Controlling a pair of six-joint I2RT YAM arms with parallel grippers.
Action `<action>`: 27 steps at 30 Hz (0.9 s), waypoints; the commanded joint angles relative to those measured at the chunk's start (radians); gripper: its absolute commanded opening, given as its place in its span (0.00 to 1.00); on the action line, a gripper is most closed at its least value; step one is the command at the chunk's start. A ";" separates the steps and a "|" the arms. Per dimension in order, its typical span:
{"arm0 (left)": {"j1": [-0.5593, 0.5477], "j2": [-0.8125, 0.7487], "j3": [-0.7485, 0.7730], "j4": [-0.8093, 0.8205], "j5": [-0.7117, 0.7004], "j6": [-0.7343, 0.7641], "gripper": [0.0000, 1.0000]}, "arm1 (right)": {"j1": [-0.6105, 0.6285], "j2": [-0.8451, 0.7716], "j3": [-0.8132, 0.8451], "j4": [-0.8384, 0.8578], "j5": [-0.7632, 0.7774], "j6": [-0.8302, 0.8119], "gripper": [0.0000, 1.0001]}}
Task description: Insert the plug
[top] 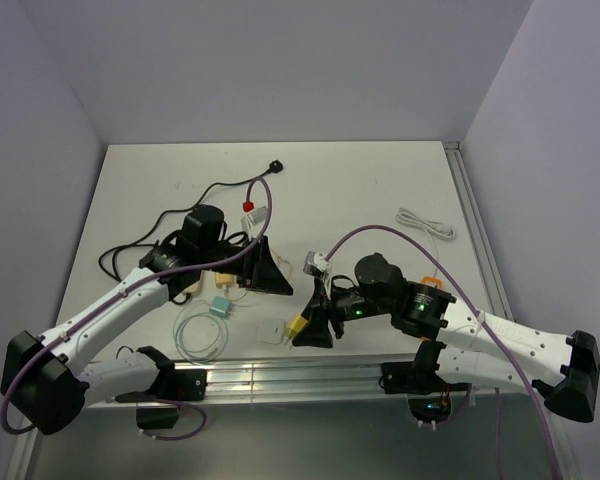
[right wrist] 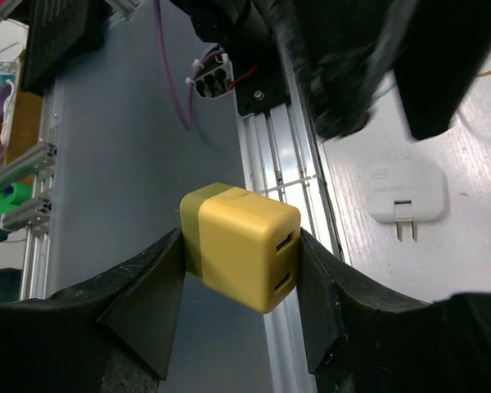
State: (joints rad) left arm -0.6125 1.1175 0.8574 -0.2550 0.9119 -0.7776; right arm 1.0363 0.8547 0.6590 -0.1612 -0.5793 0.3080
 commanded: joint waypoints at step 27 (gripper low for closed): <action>-0.254 0.097 -0.060 0.174 0.068 -0.138 0.49 | 0.008 -0.059 0.051 -0.017 0.127 -0.026 0.08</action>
State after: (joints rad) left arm -0.8429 1.2137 0.7895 -0.1287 0.9367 -0.9119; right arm 1.0451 0.8200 0.6617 -0.2703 -0.5152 0.2947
